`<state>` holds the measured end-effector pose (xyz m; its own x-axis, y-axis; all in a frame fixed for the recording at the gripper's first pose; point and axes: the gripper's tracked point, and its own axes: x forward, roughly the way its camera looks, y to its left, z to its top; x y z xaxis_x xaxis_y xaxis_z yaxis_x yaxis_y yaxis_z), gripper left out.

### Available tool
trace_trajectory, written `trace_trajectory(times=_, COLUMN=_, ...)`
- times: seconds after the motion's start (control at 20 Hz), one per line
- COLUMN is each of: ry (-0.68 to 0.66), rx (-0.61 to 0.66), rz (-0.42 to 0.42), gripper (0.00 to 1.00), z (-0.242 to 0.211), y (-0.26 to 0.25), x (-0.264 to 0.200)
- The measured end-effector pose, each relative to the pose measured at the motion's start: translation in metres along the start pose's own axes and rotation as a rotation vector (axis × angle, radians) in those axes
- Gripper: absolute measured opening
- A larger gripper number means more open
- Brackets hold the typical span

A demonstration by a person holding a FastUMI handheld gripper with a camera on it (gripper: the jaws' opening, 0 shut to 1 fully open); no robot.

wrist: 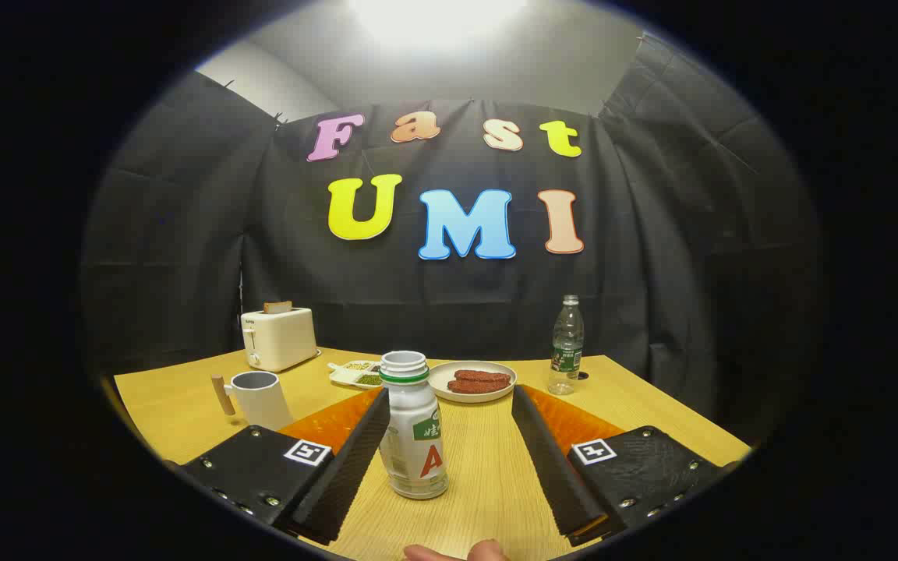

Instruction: Take the bottle from table, then pour the juice into the cup, finally place the bottle on the coaster

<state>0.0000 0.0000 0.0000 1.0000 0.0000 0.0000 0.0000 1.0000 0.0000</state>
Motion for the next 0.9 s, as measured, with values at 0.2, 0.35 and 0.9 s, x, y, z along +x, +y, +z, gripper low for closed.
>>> trace_trajectory(times=0.2, ry=-0.002, rx=-0.011, rz=0.0, gripper=0.97, z=0.001, y=0.002, x=-0.002)
trace_trajectory(times=0.35, ry=-0.014, rx=-0.024, rz=0.0, gripper=0.97, z=0.003, y=0.003, x=-0.005)
trace_trajectory(times=0.9, ry=-0.006, rx=-0.002, rz=0.037, gripper=0.97, z=-0.016, y=0.038, x=0.017)
